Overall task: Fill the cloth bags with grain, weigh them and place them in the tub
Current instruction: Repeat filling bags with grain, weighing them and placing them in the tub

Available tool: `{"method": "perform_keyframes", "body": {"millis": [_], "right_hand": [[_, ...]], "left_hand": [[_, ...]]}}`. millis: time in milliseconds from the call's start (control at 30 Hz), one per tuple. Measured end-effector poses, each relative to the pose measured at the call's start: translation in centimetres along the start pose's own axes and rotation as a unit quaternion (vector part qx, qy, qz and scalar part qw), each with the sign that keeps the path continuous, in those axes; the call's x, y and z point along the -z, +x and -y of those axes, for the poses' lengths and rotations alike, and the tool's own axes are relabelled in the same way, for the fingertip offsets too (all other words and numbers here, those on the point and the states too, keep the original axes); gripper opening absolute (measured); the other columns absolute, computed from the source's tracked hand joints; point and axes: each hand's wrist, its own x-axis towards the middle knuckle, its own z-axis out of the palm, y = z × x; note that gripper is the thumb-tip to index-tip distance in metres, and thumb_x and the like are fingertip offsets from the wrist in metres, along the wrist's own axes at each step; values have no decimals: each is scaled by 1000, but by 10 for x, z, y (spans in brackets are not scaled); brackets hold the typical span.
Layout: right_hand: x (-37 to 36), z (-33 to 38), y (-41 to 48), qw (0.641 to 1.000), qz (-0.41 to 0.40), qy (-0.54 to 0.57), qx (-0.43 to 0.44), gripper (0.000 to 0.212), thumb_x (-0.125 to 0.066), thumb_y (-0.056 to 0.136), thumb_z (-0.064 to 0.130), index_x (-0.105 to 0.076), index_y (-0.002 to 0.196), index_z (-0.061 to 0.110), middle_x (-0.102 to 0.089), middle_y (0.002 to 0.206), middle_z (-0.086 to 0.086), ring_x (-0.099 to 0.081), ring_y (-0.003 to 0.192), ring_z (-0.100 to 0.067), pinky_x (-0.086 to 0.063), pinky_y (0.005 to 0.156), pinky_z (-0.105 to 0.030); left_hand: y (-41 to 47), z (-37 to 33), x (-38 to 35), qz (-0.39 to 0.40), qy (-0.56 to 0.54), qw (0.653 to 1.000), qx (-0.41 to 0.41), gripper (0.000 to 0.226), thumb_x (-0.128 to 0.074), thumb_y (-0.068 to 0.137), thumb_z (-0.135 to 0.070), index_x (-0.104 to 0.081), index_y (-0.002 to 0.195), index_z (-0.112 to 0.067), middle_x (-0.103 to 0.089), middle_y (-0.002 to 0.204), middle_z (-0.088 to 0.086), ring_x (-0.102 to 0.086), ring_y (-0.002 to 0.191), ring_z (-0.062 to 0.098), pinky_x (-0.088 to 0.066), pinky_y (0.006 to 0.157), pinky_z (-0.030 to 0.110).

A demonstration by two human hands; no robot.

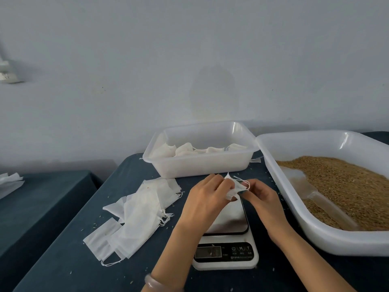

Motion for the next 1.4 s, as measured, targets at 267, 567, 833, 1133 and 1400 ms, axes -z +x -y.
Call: {"method": "perform_keyframes", "body": {"millis": [267, 567, 833, 1133, 1400], "right_hand": [[-1, 5, -2, 1000, -8, 2, -6, 5, -69, 88, 17, -70, 88, 22, -70, 87, 1, -66, 89, -17, -51, 85, -31], [-3, 2, -4, 994, -26, -92, 58, 23, -71, 84, 8, -64, 91, 28, -66, 87, 14, -61, 79, -8, -47, 69, -17], [-4, 0, -11, 919, -40, -338, 197, 22, -67, 84, 28, -50, 95, 34, -53, 91, 20, -54, 80, 0, -41, 63, -11], [-15, 7, -19, 774, -1, -497, 392, 22, -68, 86, 20, -66, 108, 19, -62, 112, 5, -58, 93, -11, -46, 70, -16], [-7, 10, -16, 799, -49, -509, 317, 23, -51, 92, 32, -67, 107, 24, -65, 108, 10, -58, 100, -11, -43, 60, -16]], "left_hand": [[-2, -2, 4, 20, -51, 997, 62, 14, -69, 86, -26, -68, 88, -12, -62, 84, -2, -57, 74, 16, -49, 60, 32], [-3, 0, 7, 9, -61, 990, 128, 6, -68, 83, -11, -63, 85, -13, -62, 80, -6, -62, 73, 12, -53, 54, 33], [-3, 0, 5, 11, -57, 982, 182, 7, -71, 84, -12, -65, 88, -14, -63, 78, -5, -59, 64, 13, -52, 49, 34], [-4, 1, 4, 17, -62, 984, 167, 4, -69, 83, -7, -67, 84, -10, -64, 79, 0, -59, 62, 22, -51, 49, 37], [-3, -4, 5, -21, -143, 965, 218, 8, -69, 87, -13, -65, 93, -15, -63, 77, -8, -58, 64, 10, -53, 59, 36]]}}
